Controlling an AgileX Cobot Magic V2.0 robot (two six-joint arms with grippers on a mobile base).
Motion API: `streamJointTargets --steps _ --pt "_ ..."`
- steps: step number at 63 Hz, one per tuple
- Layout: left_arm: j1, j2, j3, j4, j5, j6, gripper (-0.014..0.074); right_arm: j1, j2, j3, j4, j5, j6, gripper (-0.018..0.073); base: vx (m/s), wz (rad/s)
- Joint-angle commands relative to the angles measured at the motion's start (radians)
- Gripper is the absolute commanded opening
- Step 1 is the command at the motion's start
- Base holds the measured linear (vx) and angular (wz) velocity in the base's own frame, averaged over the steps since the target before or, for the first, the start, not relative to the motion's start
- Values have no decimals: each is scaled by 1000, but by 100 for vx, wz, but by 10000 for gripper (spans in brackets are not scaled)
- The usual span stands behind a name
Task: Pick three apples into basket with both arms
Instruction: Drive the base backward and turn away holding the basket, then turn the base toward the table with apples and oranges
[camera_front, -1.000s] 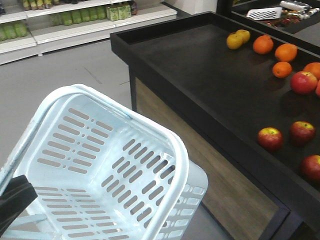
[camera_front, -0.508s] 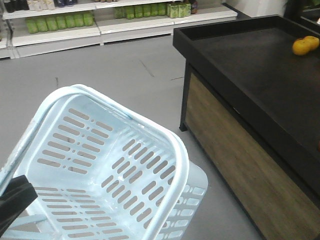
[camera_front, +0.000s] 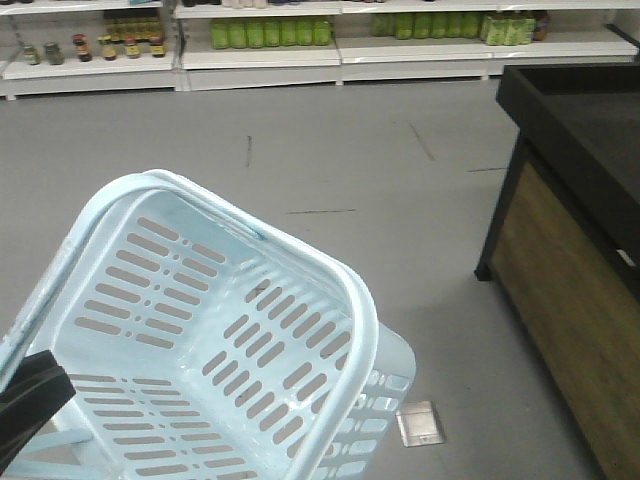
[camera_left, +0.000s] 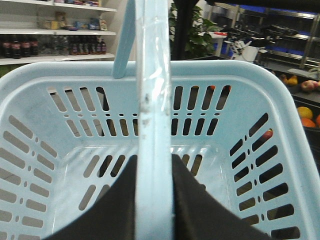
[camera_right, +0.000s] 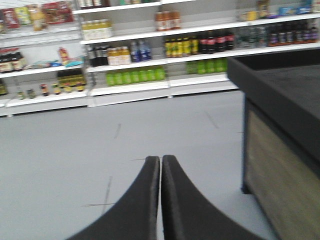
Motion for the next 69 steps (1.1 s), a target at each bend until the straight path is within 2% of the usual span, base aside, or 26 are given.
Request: streamJointTargets --steps 1,42,69 --pt "-1 4 -32 50 37 -12 -6 -5 -13 14 -7 -78 -11 -4 4 58" --pt "-1 4 -32 50 36 -12 -6 -5 -13 14 -7 -78 -11 -4 12 43" --pt "-1 4 -32 50 36 -12 -6 -5 -13 14 -7 -78 -11 -4 17 14"
